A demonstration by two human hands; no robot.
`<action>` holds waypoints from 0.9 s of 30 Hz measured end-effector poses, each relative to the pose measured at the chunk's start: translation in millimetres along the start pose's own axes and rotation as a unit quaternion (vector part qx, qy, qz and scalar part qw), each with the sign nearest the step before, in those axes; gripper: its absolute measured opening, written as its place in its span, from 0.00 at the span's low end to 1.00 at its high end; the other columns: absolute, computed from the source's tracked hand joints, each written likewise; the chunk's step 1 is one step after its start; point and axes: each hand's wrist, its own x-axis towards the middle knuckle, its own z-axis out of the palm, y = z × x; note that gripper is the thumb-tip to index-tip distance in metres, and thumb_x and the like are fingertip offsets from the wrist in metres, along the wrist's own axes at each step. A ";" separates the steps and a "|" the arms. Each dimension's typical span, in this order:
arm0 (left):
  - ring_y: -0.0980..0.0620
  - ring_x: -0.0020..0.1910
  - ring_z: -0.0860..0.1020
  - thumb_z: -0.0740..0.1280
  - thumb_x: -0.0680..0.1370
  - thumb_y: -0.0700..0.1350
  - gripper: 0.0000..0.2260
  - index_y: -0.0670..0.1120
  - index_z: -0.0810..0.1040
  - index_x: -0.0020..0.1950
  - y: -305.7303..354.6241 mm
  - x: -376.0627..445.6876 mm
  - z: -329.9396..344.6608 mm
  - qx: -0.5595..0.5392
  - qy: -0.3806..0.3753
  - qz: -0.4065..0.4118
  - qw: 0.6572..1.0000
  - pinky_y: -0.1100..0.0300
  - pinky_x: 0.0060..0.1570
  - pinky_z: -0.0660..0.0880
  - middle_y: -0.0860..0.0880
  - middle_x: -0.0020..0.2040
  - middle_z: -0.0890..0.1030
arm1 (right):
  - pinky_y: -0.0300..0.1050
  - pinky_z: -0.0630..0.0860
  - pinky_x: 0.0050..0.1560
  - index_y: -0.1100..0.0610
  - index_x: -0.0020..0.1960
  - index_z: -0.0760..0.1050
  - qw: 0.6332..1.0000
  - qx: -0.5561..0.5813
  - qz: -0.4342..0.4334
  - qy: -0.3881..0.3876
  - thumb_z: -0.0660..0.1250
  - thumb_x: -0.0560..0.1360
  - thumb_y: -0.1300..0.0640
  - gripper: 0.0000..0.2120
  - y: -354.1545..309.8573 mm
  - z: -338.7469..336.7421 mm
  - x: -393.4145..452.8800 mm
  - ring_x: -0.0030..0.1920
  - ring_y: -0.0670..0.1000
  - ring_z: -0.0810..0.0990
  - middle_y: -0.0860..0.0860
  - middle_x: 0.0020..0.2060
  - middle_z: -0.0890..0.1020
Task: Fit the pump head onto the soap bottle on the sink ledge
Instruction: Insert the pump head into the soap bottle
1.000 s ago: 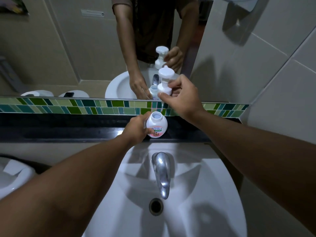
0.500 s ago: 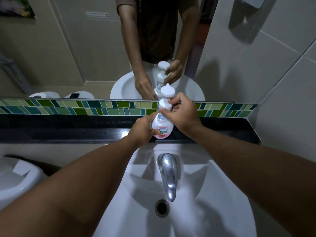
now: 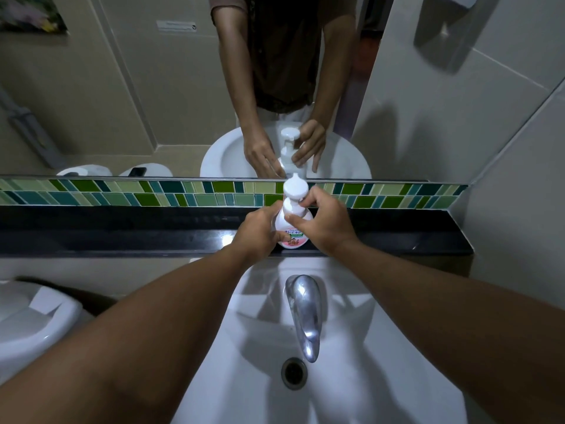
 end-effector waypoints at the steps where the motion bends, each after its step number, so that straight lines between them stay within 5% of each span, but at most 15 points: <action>1: 0.44 0.59 0.80 0.78 0.72 0.38 0.28 0.51 0.76 0.69 -0.7 0.1 -0.1 -0.002 -0.001 0.003 1.000 0.45 0.62 0.78 0.45 0.61 0.83 | 0.48 0.73 0.38 0.62 0.42 0.73 1.000 0.004 0.014 0.003 0.83 0.65 0.59 0.19 1.7 2.8 -2.8 0.39 0.53 0.78 0.52 0.39 0.83; 6: 0.44 0.58 0.80 0.79 0.72 0.39 0.28 0.51 0.76 0.70 -1.8 0.4 -0.2 -0.010 -0.001 0.006 1.000 0.45 0.62 0.78 0.45 0.61 0.83 | 0.39 0.74 0.38 0.61 0.42 0.74 0.998 0.019 0.053 0.025 0.85 0.63 0.57 0.21 4.3 10.9 -6.2 0.38 0.45 0.78 0.43 0.38 0.81; 11: 0.46 0.57 0.80 0.78 0.71 0.38 0.27 0.52 0.77 0.68 -5.3 0.8 0.4 -0.018 0.000 0.016 1.000 0.46 0.60 0.78 0.47 0.60 0.84 | 0.43 0.67 0.33 0.58 0.41 0.67 0.996 -0.011 0.077 0.049 0.87 0.57 0.51 0.30 -3.4 17.5 -1.2 0.35 0.49 0.71 0.51 0.37 0.74; 16: 0.45 0.58 0.82 0.80 0.70 0.40 0.28 0.51 0.78 0.69 -9.7 4.5 -1.8 -0.025 -0.002 0.020 0.999 0.49 0.61 0.78 0.46 0.59 0.84 | 0.48 0.79 0.53 0.53 0.64 0.65 0.988 0.092 0.119 -0.013 0.87 0.59 0.50 0.43 -2.8 5.3 0.6 0.55 0.50 0.80 0.55 0.62 0.72; 19: 0.46 0.58 0.83 0.82 0.69 0.42 0.29 0.50 0.79 0.69 -14.9 8.0 -4.1 -0.050 -0.024 0.012 0.998 0.46 0.63 0.78 0.45 0.59 0.84 | 0.49 0.81 0.57 0.50 0.72 0.68 0.983 0.101 0.119 -0.099 0.84 0.66 0.53 0.39 3.4 -15.9 6.6 0.58 0.48 0.81 0.55 0.68 0.72; 24: 0.48 0.58 0.84 0.82 0.68 0.40 0.29 0.49 0.81 0.67 -21.2 10.6 -5.9 -0.105 -0.042 0.004 0.994 0.47 0.65 0.77 0.45 0.58 0.85 | 0.52 0.80 0.62 0.61 0.76 0.68 0.962 0.115 0.128 -0.214 0.75 0.75 0.64 0.32 5.1 -30.6 20.8 0.63 0.53 0.81 0.56 0.69 0.78; 27: 0.55 0.55 0.85 0.82 0.68 0.40 0.26 0.50 0.83 0.65 -23.0 11.3 -6.8 -0.118 -0.050 0.006 0.992 0.55 0.61 0.78 0.50 0.55 0.87 | 0.41 0.81 0.55 0.63 0.70 0.74 0.960 0.099 0.106 -0.242 0.73 0.76 0.66 0.24 4.6 -30.3 24.6 0.56 0.45 0.84 0.57 0.61 0.83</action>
